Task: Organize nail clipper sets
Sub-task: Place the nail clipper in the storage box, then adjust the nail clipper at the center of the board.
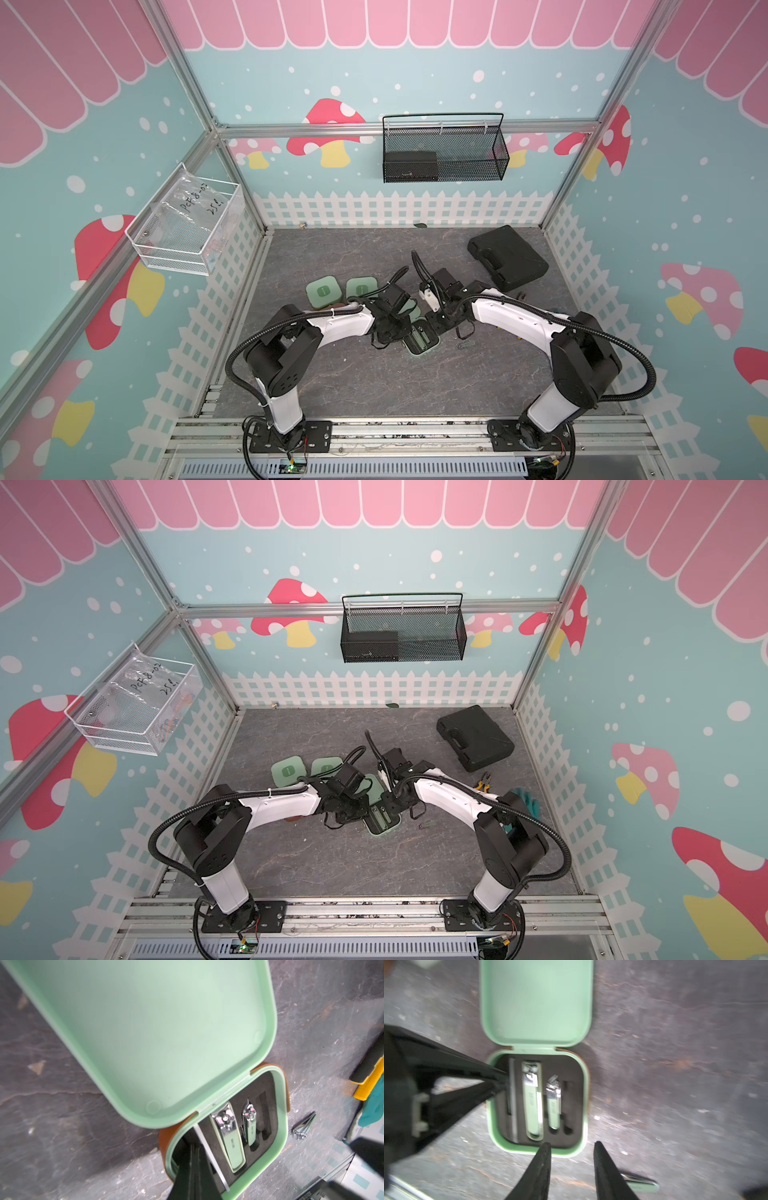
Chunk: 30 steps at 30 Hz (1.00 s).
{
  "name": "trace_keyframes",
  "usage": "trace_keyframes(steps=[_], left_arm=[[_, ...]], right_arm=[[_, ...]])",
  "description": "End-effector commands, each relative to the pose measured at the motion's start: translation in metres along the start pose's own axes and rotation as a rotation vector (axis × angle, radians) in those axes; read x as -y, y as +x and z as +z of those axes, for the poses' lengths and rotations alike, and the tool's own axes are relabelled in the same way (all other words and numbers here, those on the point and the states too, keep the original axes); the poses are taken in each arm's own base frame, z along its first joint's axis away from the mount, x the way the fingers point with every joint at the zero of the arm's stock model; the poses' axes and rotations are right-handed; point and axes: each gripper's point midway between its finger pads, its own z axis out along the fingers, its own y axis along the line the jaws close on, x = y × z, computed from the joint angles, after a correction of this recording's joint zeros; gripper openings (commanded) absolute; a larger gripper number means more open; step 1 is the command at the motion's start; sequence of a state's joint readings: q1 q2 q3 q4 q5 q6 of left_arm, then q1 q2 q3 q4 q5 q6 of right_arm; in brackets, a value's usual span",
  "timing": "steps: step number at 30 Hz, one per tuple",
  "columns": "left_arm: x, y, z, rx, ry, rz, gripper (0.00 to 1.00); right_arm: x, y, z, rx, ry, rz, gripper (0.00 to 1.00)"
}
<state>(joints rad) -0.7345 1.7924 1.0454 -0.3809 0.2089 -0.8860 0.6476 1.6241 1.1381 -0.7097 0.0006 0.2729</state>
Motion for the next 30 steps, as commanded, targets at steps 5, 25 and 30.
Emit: trace_keyframes(steps=[5, 25, 30], left_arm=[[-0.012, 0.001, 0.003, -0.008, -0.029, 0.000, 0.00], [-0.011, -0.002, 0.001, -0.011, -0.013, 0.004, 0.00], [-0.013, -0.001, 0.002, -0.015, -0.017, 0.001, 0.00]], right_arm=[[0.025, 0.048, -0.017, -0.115, 0.053, 0.037, 0.40], [0.017, 0.111, 0.033, -0.176, 0.007, 0.308, 0.03], [0.029, 0.108, 0.045, -0.179, 0.074, 0.334, 0.01]])
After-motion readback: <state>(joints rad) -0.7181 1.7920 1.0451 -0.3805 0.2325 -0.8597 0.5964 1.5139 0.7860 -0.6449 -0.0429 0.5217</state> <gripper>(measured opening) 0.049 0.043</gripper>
